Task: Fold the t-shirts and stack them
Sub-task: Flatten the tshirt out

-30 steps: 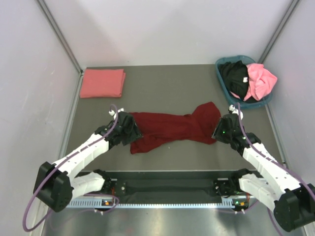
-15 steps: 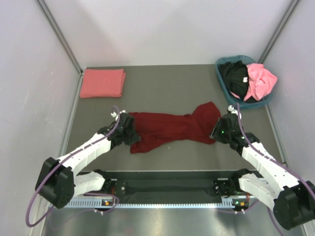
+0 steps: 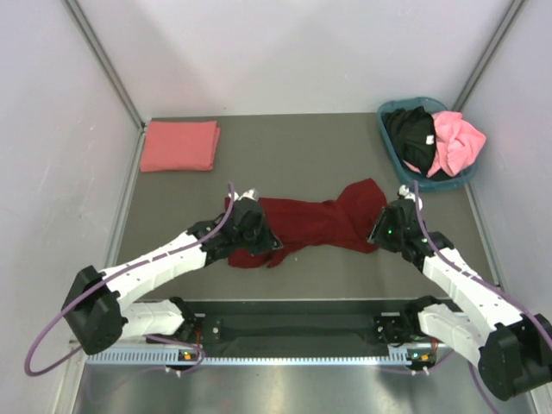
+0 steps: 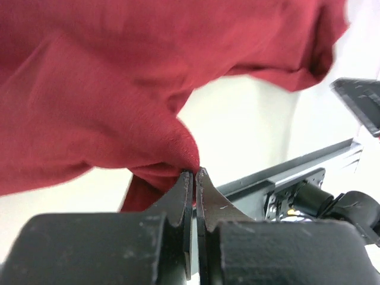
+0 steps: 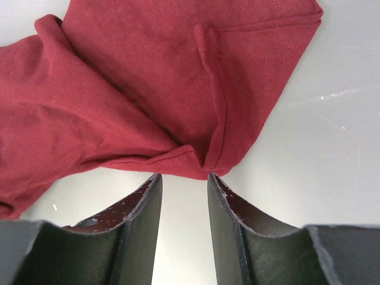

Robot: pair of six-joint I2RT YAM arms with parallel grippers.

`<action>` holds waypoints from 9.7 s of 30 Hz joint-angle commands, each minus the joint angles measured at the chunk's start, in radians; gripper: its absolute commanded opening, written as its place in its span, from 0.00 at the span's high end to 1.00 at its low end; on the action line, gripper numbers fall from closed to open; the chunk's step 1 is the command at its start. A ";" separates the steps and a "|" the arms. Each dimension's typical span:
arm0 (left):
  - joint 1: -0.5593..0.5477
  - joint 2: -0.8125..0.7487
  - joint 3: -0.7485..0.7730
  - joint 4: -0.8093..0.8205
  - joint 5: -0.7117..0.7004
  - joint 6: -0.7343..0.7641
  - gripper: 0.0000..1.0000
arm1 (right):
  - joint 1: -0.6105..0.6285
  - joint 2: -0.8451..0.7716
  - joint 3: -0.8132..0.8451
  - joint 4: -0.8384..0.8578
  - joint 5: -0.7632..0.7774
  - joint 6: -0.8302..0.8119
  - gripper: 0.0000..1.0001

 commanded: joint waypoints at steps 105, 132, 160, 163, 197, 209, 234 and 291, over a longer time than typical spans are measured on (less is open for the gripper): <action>0.450 -0.064 0.039 -0.122 -0.100 0.241 1.00 | -0.084 0.610 0.381 0.029 0.067 -0.197 0.59; 0.450 -0.138 0.073 -0.131 -0.116 0.213 1.00 | -0.013 0.612 0.496 -0.031 0.274 -0.245 1.00; 0.468 -0.224 1.159 -0.660 -0.178 0.259 1.00 | -0.015 -0.217 1.106 -0.477 0.309 -0.131 1.00; 0.468 -0.222 1.142 -0.668 -0.195 0.273 1.00 | -0.015 -0.168 1.016 -0.473 0.329 -0.131 1.00; 0.631 -0.063 0.125 -0.114 -0.034 0.293 1.00 | 0.110 0.353 0.234 -0.025 0.070 0.034 0.73; 0.647 0.017 0.161 -0.099 -0.134 0.293 1.00 | 0.120 0.710 0.318 0.331 0.070 -0.036 0.74; 0.684 -0.052 0.052 0.023 -0.010 0.301 1.00 | 0.096 0.574 0.610 -0.413 0.163 0.364 0.51; 0.686 -0.262 1.053 -0.579 -0.034 0.244 1.00 | 0.174 -0.184 1.056 -0.649 0.493 0.114 1.00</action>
